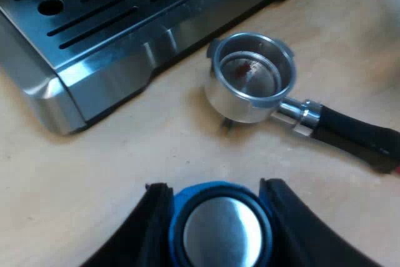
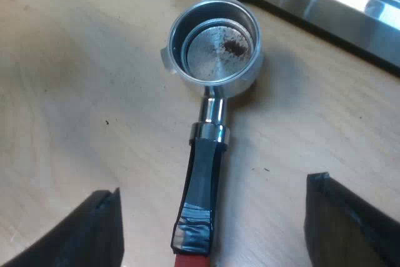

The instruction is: Grind coffee beans and then tamp

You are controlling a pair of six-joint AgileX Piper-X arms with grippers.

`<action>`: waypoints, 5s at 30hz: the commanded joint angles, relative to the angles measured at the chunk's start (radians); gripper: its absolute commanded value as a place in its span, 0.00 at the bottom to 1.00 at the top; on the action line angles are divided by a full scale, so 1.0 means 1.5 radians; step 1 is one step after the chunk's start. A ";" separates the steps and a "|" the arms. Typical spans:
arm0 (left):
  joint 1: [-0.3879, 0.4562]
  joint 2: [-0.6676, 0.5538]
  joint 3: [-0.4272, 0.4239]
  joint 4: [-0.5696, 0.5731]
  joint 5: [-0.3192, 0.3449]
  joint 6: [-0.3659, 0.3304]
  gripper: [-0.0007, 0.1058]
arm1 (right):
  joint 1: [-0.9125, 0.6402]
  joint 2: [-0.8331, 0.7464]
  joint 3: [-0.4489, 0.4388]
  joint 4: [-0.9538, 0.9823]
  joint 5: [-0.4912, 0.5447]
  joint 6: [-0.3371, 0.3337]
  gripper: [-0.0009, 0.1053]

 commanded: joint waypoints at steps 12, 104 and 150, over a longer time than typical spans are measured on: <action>-0.003 -0.003 -0.046 -0.002 0.024 -0.015 0.04 | -0.003 -0.073 0.024 -0.004 -0.001 -0.006 0.60; -0.229 0.549 -0.236 -0.227 -0.144 0.075 0.04 | 0.003 -0.073 0.024 -0.006 -0.001 -0.003 0.60; -0.229 0.549 -0.184 -0.279 -0.138 0.075 0.04 | 0.003 -0.073 0.024 -0.006 -0.001 -0.003 0.60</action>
